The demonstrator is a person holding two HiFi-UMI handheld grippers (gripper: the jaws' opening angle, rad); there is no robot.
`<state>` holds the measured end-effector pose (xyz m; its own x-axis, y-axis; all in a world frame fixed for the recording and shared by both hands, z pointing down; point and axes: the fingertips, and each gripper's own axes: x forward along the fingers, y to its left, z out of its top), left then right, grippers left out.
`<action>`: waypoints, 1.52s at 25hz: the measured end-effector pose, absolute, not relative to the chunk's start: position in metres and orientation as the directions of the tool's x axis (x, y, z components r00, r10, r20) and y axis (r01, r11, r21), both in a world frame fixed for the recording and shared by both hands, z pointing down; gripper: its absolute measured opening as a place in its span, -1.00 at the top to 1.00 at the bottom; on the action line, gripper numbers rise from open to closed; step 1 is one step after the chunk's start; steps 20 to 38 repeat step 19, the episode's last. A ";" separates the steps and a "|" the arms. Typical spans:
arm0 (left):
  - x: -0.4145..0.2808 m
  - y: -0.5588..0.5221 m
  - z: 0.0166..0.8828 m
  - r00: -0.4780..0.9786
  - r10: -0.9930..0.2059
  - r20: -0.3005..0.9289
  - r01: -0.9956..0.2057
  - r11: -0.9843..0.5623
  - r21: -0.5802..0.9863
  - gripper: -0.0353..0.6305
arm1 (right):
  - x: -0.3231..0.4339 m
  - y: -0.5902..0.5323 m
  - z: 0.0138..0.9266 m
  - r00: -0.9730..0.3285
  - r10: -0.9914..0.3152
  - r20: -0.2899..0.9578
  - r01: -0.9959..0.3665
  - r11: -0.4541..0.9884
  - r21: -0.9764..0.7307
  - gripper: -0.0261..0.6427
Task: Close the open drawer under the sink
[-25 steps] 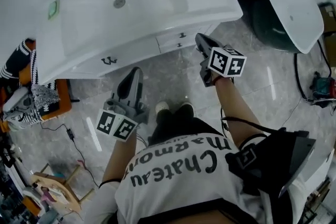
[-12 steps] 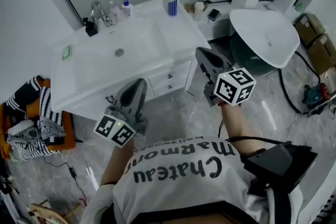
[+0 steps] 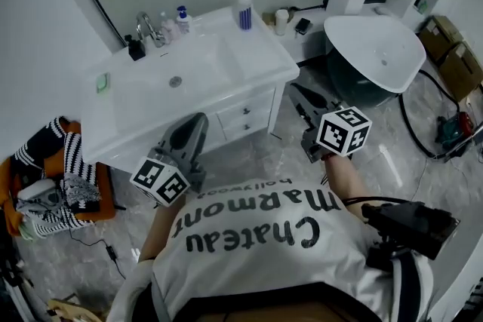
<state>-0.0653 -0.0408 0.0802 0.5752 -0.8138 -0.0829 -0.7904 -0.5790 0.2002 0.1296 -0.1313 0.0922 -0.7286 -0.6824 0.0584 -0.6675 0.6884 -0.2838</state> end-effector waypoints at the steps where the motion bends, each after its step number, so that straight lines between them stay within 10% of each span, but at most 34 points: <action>1: -0.067 -0.040 0.082 0.577 -0.813 -0.079 -0.790 -0.580 0.198 0.87 | 0.128 -0.130 0.094 -0.728 -0.683 0.064 -0.670 0.688 -0.280 0.89; 38: -0.097 -0.043 0.100 0.572 -0.818 -0.054 -0.804 -0.573 0.162 0.87 | 0.106 -0.124 0.116 -0.710 -0.698 0.089 -0.683 0.653 -0.328 0.89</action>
